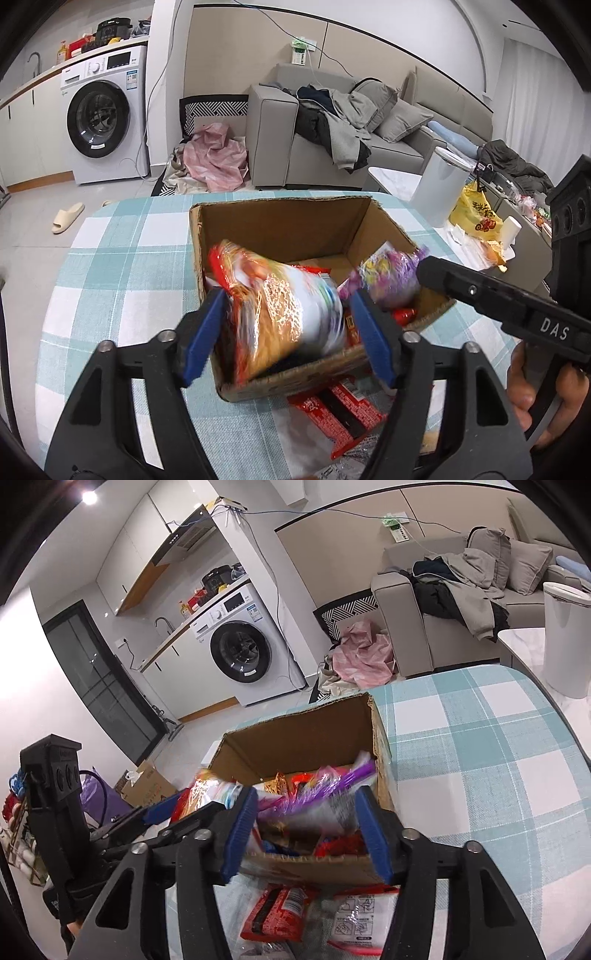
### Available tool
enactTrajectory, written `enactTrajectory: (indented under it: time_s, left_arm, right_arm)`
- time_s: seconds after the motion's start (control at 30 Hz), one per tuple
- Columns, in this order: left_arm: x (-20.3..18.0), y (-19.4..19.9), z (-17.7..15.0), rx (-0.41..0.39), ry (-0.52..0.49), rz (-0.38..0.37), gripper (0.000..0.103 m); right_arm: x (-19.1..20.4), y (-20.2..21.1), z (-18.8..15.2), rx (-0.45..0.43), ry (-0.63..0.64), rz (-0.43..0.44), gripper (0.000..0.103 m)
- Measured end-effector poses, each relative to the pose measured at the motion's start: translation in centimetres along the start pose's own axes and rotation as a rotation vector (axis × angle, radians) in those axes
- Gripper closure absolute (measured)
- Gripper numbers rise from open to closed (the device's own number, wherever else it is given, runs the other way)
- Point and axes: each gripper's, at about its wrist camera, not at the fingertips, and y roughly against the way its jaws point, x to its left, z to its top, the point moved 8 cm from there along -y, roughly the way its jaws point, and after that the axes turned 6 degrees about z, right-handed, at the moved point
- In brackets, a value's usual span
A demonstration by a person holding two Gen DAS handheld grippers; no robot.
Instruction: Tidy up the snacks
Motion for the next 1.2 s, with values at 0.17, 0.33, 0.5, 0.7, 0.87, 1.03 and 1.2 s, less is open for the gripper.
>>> enactTrajectory:
  time_s: [0.17, 0.33, 0.5, 0.7, 0.87, 1.03, 1.2]
  left_arm:
    - [0.1, 1.7, -0.4, -0.032, -0.027, 0.011, 0.017]
    - [0.4, 3.9, -1.1, -0.062, -0.031, 0.024, 0.001]
    - [0.5, 5.6, -2.4, -0.066, -0.032, 0.015, 0.001]
    - [1.0, 7.4, -4.1, -0.065, -0.047, 0.030, 0.001]
    - [1.6, 8.6, -5.4, -0.065, -0.030, 0.028, 0.001]
    - [1.5, 9.1, -6.6, -0.067, -0.044, 0.038, 0.001]
    - [0.9, 8.8, -8.2, -0.035, -0.059, 0.025, 0.001]
  right_arm:
    - [0.3, 0.8, -0.7, 0.013, 0.049, -0.010, 0.015]
    - [0.6, 1.8, -1.5, 0.020, 0.071, -0.006, 0.001]
    - [0.8, 2.9, -2.3, 0.020, 0.099, -0.014, 0.001]
    - [1.0, 4.3, -3.4, 0.023, 0.125, -0.037, 0.000]
    - [0.8, 4.5, -5.0, 0.069, 0.140, -0.049, 0.000]
    - [0.7, 5.0, -6.5, 0.086, 0.167, -0.066, 0.000]
    - [0.2, 5.5, -7.9, 0.104, 0.168, -0.075, 0.000]
